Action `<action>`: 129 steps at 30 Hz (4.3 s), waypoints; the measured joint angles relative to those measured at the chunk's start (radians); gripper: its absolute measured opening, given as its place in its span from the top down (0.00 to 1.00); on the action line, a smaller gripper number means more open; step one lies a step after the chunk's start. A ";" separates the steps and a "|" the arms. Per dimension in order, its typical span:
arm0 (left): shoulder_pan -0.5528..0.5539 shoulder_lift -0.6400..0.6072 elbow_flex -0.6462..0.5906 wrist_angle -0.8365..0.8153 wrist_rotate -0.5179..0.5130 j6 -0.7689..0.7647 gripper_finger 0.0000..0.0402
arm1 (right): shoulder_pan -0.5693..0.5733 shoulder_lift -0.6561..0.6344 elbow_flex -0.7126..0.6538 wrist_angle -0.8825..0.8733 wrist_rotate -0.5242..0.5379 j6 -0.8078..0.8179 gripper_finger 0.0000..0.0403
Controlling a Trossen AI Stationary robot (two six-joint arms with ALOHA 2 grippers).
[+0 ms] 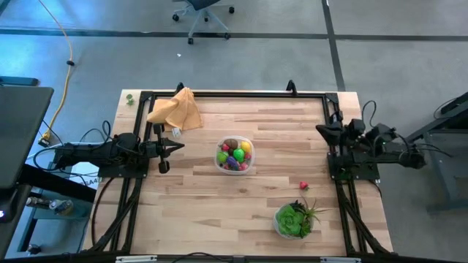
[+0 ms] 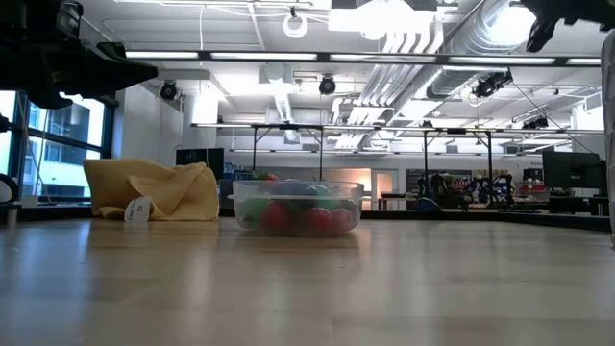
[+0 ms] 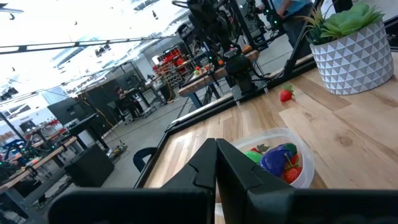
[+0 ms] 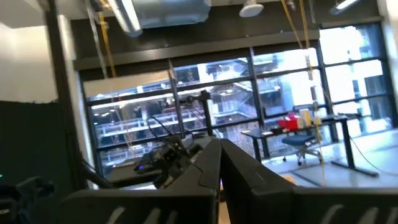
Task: Pick and placing Produce into tupperware
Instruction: Put the strawberry into the transparent bin
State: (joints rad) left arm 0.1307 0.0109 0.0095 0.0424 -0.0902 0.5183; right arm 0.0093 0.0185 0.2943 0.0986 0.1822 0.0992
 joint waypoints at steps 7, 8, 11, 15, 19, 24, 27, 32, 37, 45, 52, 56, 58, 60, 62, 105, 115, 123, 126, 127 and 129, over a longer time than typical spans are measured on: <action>0.000 0.000 0.000 0.000 0.000 0.000 1.00 | 0.000 -0.014 -0.127 0.094 -0.007 0.065 1.00; 0.000 0.000 0.000 0.000 0.000 0.000 1.00 | 0.000 -0.013 -0.148 0.098 -0.014 0.078 1.00; 0.000 0.000 0.000 0.000 0.000 0.000 1.00 | 0.000 -0.013 -0.195 0.100 -0.019 0.107 1.00; 0.000 0.000 0.000 0.000 0.000 0.000 1.00 | 0.000 -0.013 -0.240 0.098 -0.028 0.132 1.00; 0.000 0.000 0.000 0.000 0.000 0.000 1.00 | 0.000 -0.013 -0.247 0.061 -0.059 0.129 1.00; 0.000 0.000 0.000 0.000 0.000 0.000 1.00 | 0.000 -0.013 -0.247 -0.010 -0.086 0.087 1.00; 0.000 0.000 0.000 0.000 0.000 0.000 1.00 | 0.000 -0.013 -0.247 -0.049 -0.085 0.057 1.00; 0.000 0.000 0.000 0.000 0.000 0.000 1.00 | 0.000 -0.013 -0.247 -0.143 -0.085 0.023 1.00; 0.000 0.000 0.000 0.000 0.000 0.000 1.00 | -0.001 -0.004 -0.244 -0.185 -0.085 0.023 1.00; 0.000 0.000 0.000 0.000 0.000 0.000 1.00 | -0.001 -0.003 -0.244 -0.186 -0.079 0.032 1.00; 0.000 0.000 0.000 0.000 0.000 0.000 1.00 | -0.001 -0.003 -0.243 -0.188 -0.085 0.034 1.00; 0.000 0.000 0.000 0.000 0.000 0.000 1.00 | -0.001 -0.003 -0.243 -0.188 -0.084 0.032 1.00; 0.000 0.000 0.000 0.000 0.000 0.000 1.00 | -0.001 -0.003 -0.243 -0.188 -0.081 0.032 1.00; 0.000 0.000 0.000 0.000 0.000 0.000 1.00 | -0.001 -0.003 -0.243 -0.188 -0.081 0.036 1.00; 0.000 0.000 0.000 0.000 0.000 0.000 1.00 | -0.002 -0.003 -0.243 -0.186 -0.081 0.072 1.00; 0.000 0.000 0.000 0.000 0.000 0.000 1.00 | -0.009 1.017 0.737 -1.430 -0.311 1.028 0.73; 0.000 0.000 0.000 0.000 0.000 0.000 1.00 | 0.066 1.159 0.736 -1.407 -0.264 1.000 0.61; 0.000 0.000 0.000 0.000 0.000 0.000 1.00 | 0.163 1.255 0.721 -1.389 -0.270 1.087 0.48; 0.000 0.000 0.000 0.000 0.000 0.000 1.00 | 0.192 1.254 0.641 -1.262 -0.338 1.135 0.48; 0.000 0.000 0.000 0.000 0.000 0.000 1.00 | 0.201 1.252 0.608 -1.213 -0.357 1.154 0.48; 0.000 0.000 0.000 0.000 0.000 0.000 1.00 | 0.216 1.250 0.543 -1.149 -0.386 1.186 0.48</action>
State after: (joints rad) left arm 0.1310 0.0109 0.0097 0.0422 -0.0898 0.5186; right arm 0.2252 1.2686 0.8375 -1.0507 -0.2035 1.2850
